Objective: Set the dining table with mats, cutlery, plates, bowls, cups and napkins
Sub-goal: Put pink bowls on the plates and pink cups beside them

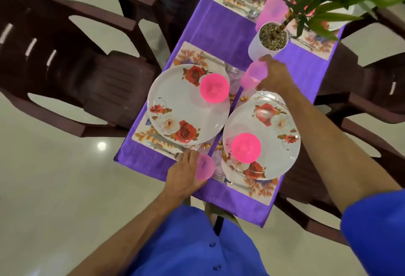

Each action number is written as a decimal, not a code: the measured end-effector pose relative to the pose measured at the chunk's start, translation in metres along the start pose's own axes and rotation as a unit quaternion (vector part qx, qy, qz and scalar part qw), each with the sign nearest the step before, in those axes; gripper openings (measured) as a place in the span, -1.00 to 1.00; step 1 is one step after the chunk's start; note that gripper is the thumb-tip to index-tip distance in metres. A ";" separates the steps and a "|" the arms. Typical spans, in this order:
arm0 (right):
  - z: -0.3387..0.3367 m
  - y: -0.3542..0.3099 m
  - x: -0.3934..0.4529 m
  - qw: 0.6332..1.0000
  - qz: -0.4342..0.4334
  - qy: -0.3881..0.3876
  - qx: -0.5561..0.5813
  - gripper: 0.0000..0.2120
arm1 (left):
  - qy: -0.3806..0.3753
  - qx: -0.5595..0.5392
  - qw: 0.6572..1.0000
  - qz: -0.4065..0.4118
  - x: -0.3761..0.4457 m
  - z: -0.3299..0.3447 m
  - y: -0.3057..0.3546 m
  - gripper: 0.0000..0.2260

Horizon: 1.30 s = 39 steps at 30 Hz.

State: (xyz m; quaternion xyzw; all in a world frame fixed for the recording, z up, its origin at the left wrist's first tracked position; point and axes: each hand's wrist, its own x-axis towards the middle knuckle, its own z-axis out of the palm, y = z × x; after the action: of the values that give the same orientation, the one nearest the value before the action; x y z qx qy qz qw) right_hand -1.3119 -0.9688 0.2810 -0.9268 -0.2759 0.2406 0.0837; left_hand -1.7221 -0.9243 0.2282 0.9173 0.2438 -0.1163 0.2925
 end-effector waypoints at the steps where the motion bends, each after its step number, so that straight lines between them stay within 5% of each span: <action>1: -0.002 -0.001 -0.002 1.000 -0.011 -0.007 -0.013 -0.09 | -0.003 -0.007 1.000 -0.011 -0.001 0.001 0.000 -0.33; 7: 0.001 0.006 -0.012 0.996 -0.065 -0.009 -0.065 -0.24 | 0.017 -0.075 0.994 -0.084 -0.008 -0.003 0.011 -0.29; 16: 0.002 0.017 -0.021 0.997 -0.072 -0.017 -0.034 -0.05 | 0.078 -0.130 0.984 -0.095 -0.016 0.009 0.021 -0.23; 27: -0.014 0.015 -0.027 0.997 -0.071 -0.008 -0.042 -0.07 | 0.116 -0.161 0.974 -0.109 -0.037 0.013 0.025 -0.04; 39: -0.015 0.018 -0.111 0.985 -0.119 0.121 0.023 -0.09 | 0.136 -0.083 0.976 -0.151 -0.091 -0.005 -0.007 -0.12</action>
State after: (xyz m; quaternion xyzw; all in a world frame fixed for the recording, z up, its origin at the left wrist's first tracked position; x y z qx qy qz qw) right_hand -1.3778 -1.0453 0.3336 -0.9077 -0.3661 0.1211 0.1657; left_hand -1.8034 -0.9512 0.2614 0.8495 0.4260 -0.0131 0.3110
